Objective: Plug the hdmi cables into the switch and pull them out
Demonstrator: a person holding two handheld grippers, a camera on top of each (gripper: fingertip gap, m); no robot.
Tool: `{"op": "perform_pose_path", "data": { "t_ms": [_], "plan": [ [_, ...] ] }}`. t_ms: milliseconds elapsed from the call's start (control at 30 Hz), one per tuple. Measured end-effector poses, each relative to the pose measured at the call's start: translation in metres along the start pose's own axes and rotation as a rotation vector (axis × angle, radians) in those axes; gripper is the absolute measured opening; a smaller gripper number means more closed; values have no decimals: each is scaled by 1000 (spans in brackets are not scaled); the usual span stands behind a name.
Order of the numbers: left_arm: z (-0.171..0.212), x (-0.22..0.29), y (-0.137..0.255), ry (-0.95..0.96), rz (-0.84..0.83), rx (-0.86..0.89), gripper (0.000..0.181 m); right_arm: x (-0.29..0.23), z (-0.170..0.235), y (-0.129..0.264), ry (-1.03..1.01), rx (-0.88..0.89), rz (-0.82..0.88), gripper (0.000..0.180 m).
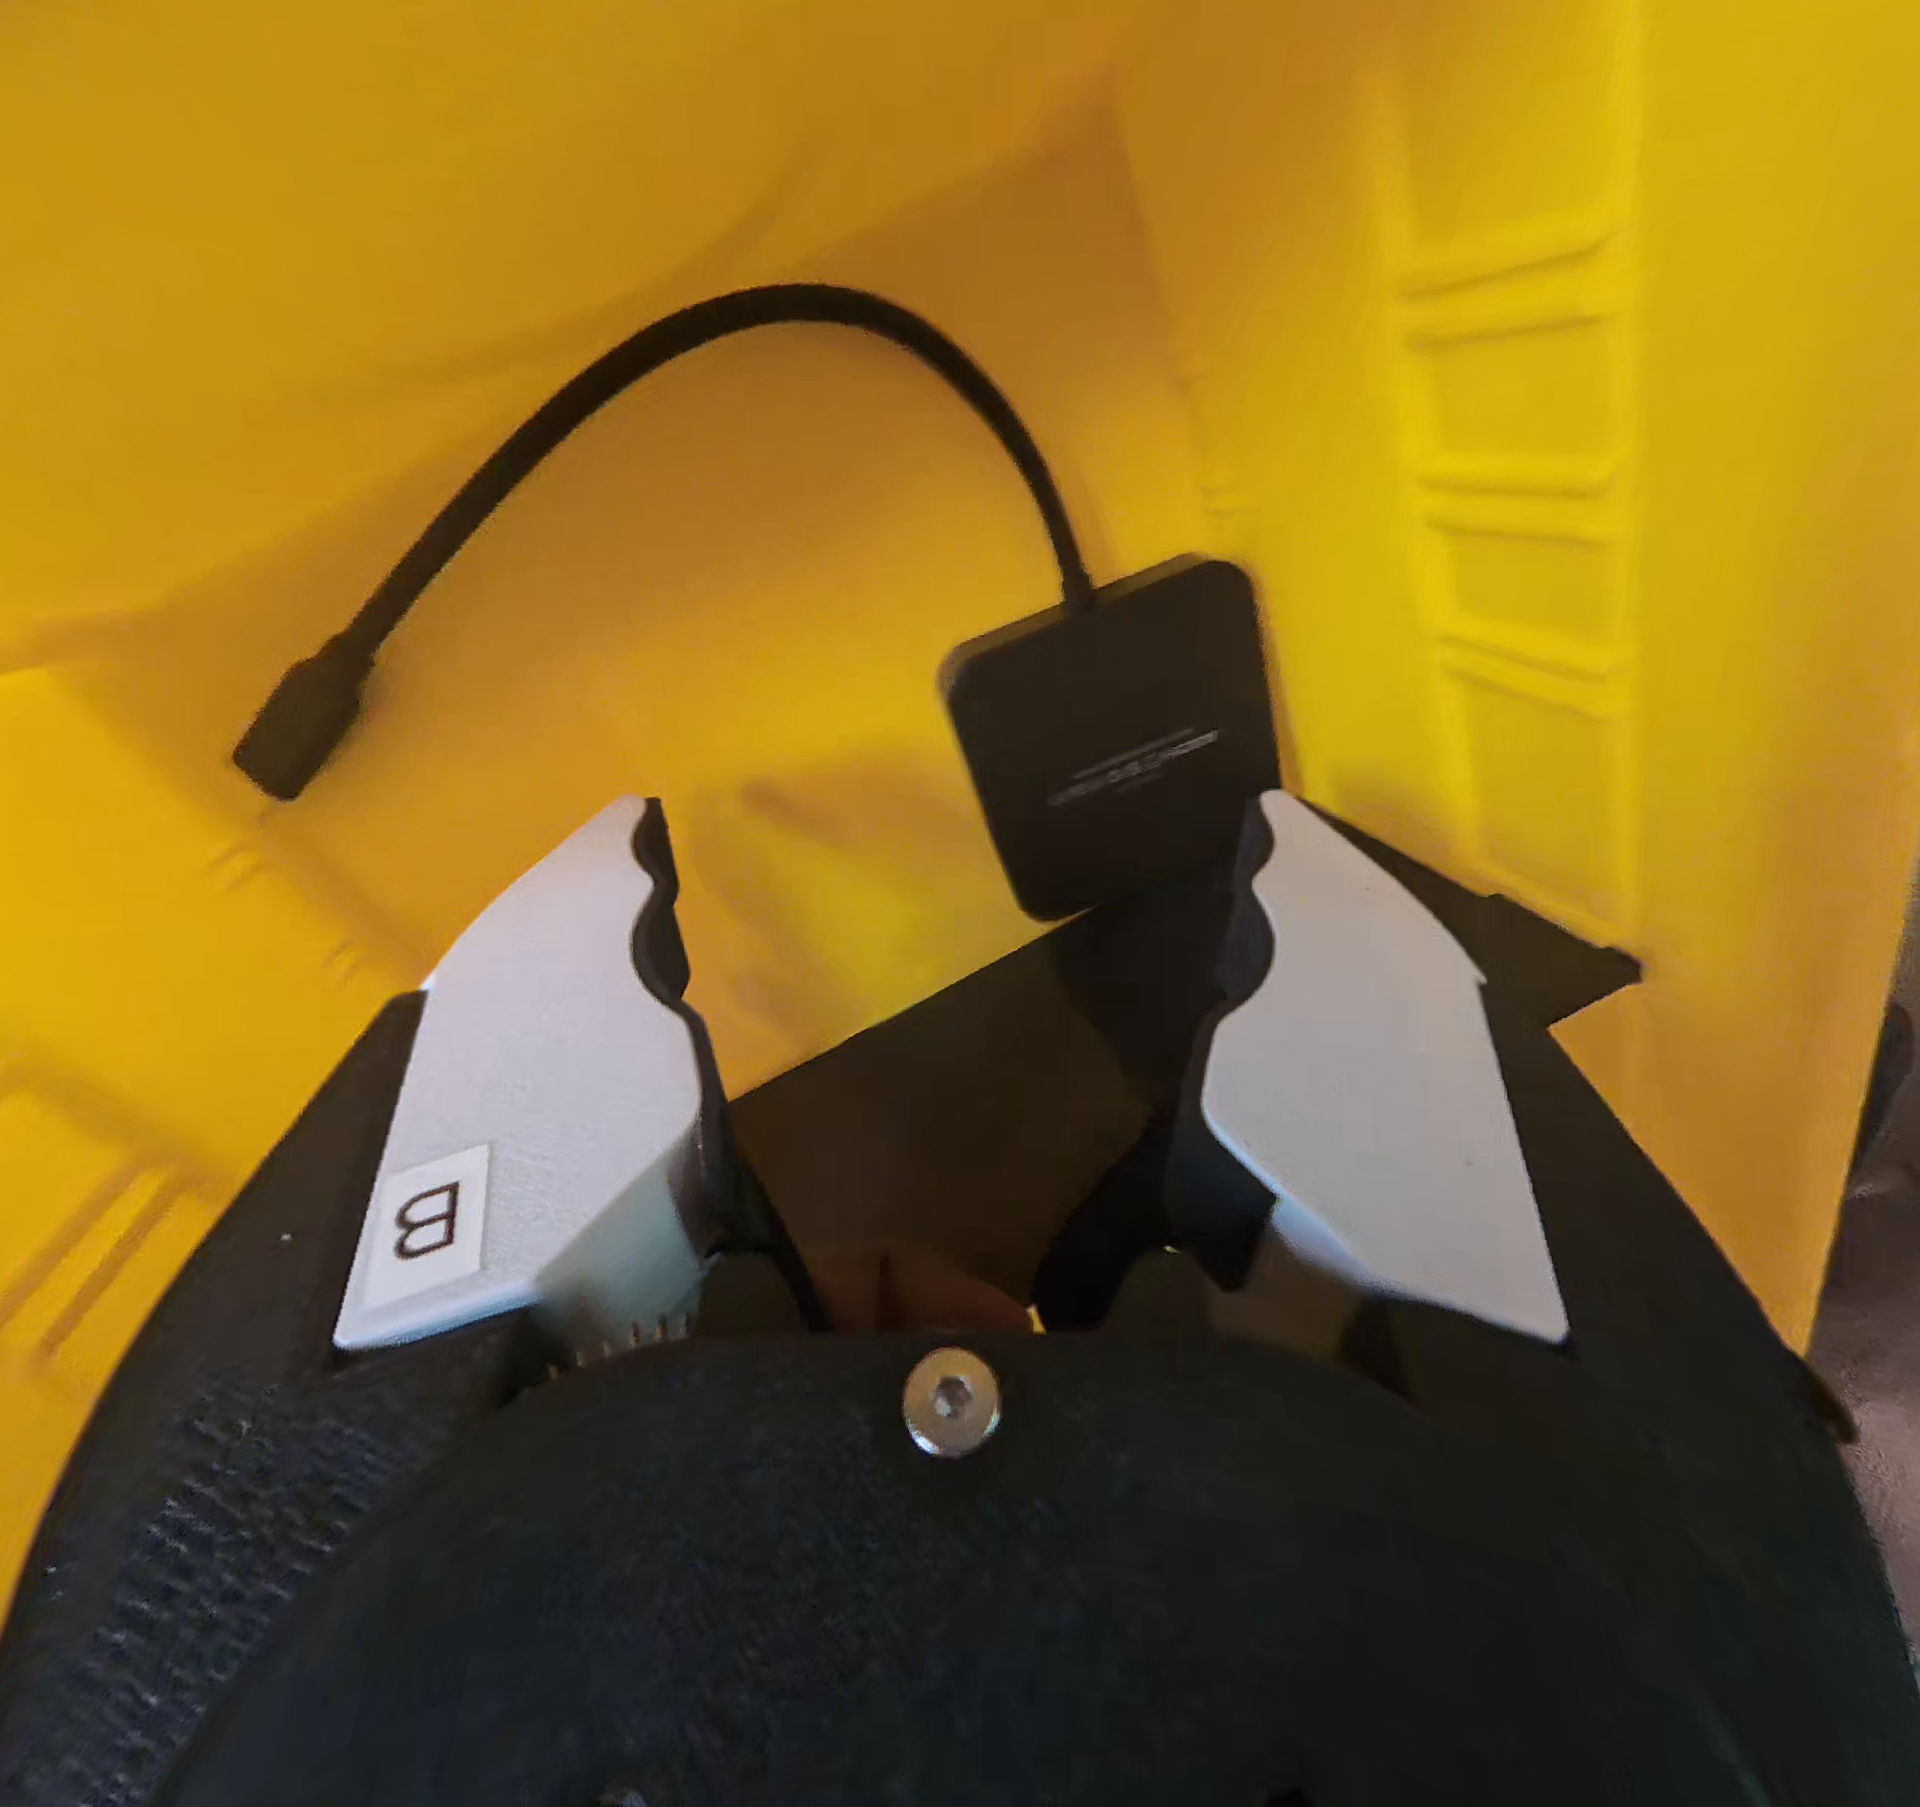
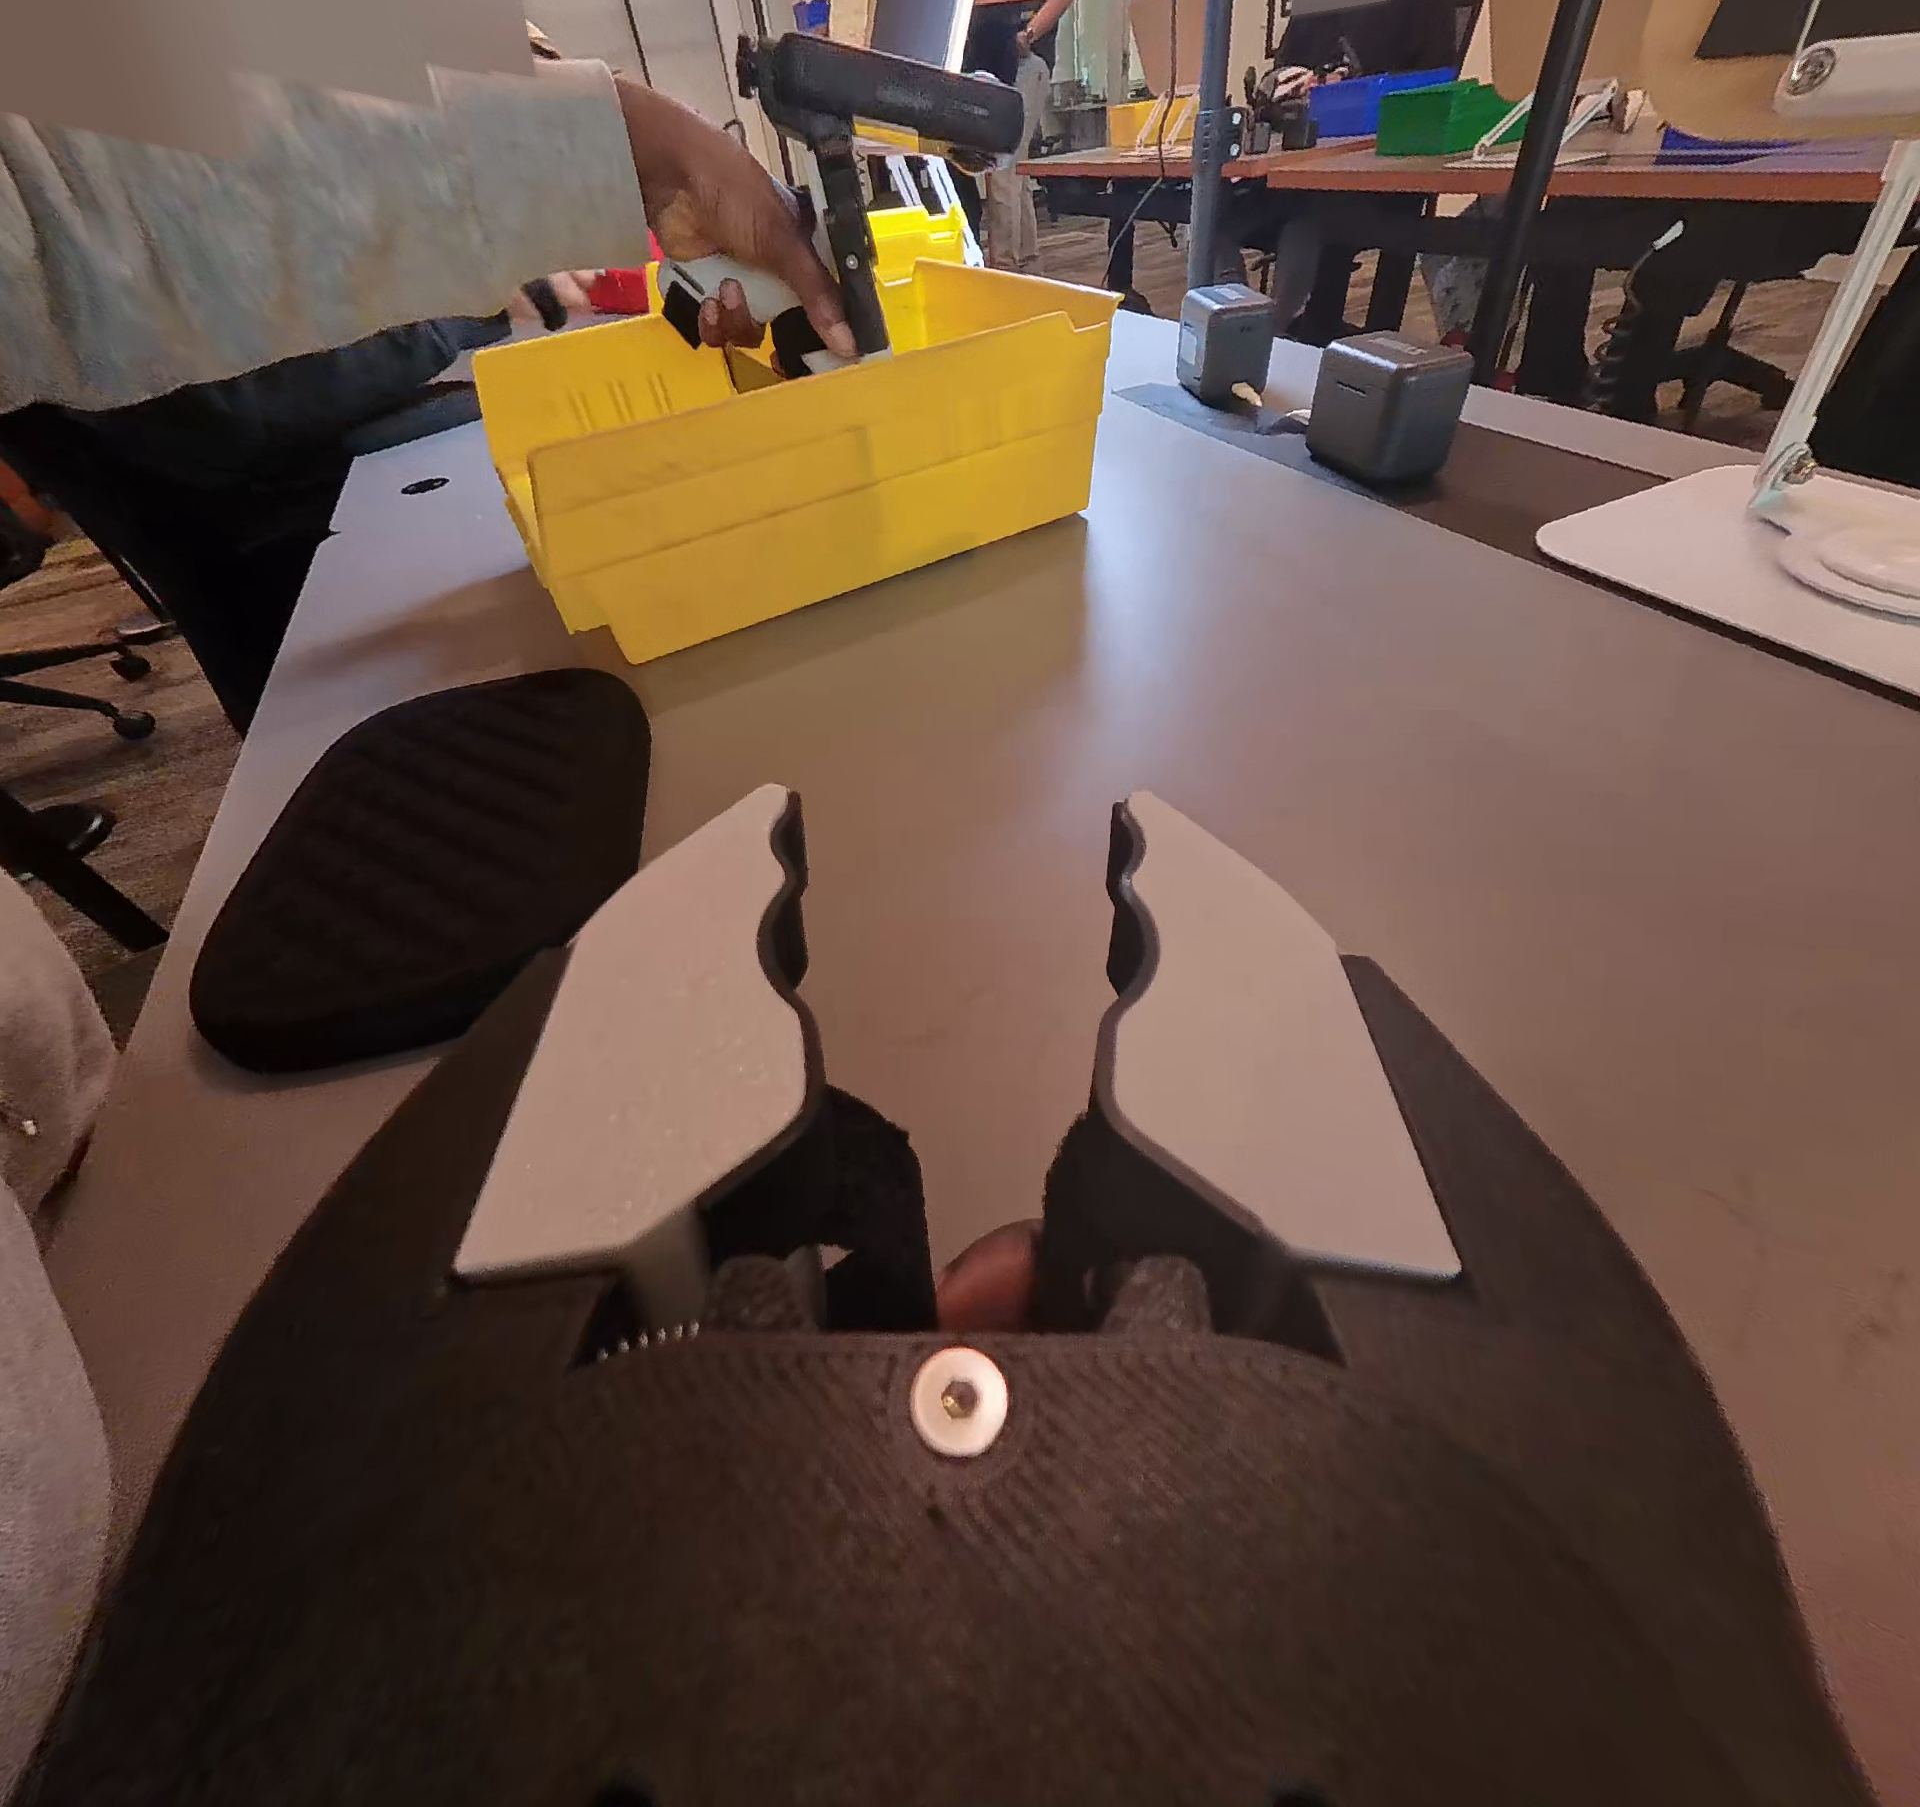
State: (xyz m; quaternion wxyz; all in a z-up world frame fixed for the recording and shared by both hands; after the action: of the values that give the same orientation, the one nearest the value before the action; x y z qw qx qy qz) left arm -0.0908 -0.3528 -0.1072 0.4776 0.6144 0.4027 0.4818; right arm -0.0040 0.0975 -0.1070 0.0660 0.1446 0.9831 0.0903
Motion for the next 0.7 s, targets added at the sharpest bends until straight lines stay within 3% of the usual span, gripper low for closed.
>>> {"op": "perform_pose_path", "data": {
  "t_ms": [33,333,433,500,633,700],
  "plan": [
    [-2,4,-3,-10,-10,-6,102,0,0,0,5,-4,5,56],
    [-17,29,-28,-139,-114,-275,91,2,3,-1,52,-38,57,56],
    [-18,29,-28,-156,-118,-285,88,1,5,-2,77,-61,71,55],
    [-18,29,-26,-175,-127,-279,74,0,6,-2,98,-78,85,55],
    [-18,7,-15,-174,-280,-286,74,-1,7,-3,108,-88,89,55],
    [-18,0,-11,-154,-264,-259,73,0,7,-2,109,-85,93,54]
  ]
}}
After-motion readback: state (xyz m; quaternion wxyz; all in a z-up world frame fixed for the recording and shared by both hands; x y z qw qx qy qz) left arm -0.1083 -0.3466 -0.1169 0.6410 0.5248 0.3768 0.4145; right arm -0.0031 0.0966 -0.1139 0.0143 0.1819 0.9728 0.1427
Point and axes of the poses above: each gripper's, where its closed fingertips meet, y back along the fingers, z out of its underside, x = y × z across the jaws, the point moved 8 cm from there along y, back along the fingers, and after that the axes turned 2 degrees about -x, right-handed, at the moved point
